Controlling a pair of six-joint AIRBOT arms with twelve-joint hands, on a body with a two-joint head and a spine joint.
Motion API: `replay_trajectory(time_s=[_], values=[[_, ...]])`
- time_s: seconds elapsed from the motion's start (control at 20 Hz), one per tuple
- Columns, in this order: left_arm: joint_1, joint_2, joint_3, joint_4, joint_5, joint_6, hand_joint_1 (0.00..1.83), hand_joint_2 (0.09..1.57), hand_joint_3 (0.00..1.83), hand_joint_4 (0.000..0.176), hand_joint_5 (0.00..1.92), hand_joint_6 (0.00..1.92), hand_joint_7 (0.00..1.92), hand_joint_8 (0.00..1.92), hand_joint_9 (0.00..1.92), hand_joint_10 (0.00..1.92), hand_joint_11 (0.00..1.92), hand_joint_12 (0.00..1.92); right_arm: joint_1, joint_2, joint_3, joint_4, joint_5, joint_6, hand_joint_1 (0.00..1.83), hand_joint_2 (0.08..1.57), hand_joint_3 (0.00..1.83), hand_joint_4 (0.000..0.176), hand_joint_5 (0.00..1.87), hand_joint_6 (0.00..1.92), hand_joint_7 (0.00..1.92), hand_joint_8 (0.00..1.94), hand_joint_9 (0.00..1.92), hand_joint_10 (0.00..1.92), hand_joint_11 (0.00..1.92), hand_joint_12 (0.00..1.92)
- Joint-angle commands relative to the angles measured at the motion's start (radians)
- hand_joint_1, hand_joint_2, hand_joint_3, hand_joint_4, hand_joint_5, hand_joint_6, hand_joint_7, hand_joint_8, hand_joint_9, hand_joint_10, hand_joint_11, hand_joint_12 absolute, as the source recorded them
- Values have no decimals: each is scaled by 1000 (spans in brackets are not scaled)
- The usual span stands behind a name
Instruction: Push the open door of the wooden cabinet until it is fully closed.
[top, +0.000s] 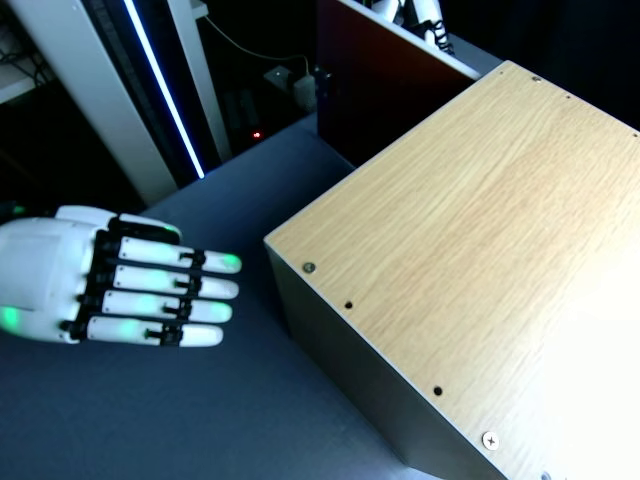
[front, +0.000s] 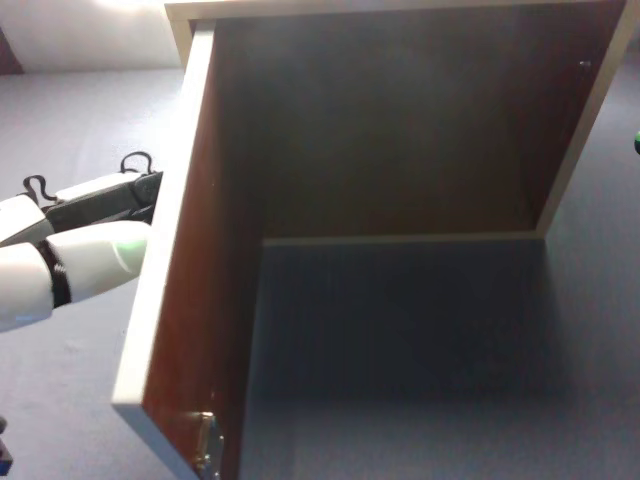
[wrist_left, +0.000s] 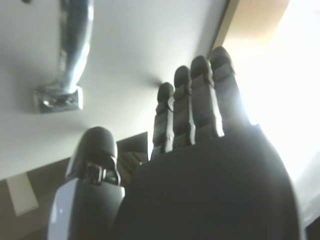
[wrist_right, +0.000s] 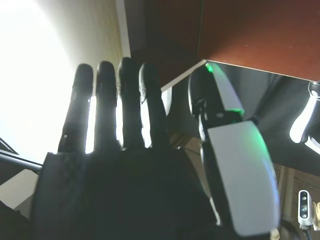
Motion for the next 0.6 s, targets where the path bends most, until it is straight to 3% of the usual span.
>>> replay_trajectory(time_s=[0.0,0.15,0.2,0.3,0.5,0.55], values=[[-11,-4,2,-3,-111,-6,0,1390,8,46,188,7,246,9,222,13,208,24,4,0,7,27,122,11,641,1351,0,0,378,2,361,3,273,4,8,471],[-18,-12,7,1,-108,-6,0,1395,6,52,189,4,245,4,217,6,192,14,4,0,7,27,122,11,672,1352,0,0,370,1,364,0,287,1,36,425],[-20,-13,7,4,-108,-6,0,1390,3,67,178,0,237,0,214,4,184,10,4,0,8,27,122,11,676,1349,0,0,374,3,366,1,285,0,37,412],[-27,-16,9,10,-106,-6,0,1382,0,73,170,0,225,0,202,0,174,4,4,0,8,27,122,11,644,1347,0,0,375,0,367,0,292,0,108,294],[-36,-23,14,12,-103,-6,0,1407,8,48,176,4,233,5,210,6,188,10,4,0,8,25,122,12,681,1346,0,0,397,5,381,4,299,2,121,270],[-38,-25,15,13,-103,-6,0,1396,2,63,180,6,237,6,211,6,190,10,4,0,8,25,122,12,691,1349,0,0,396,4,383,4,304,4,127,273]])
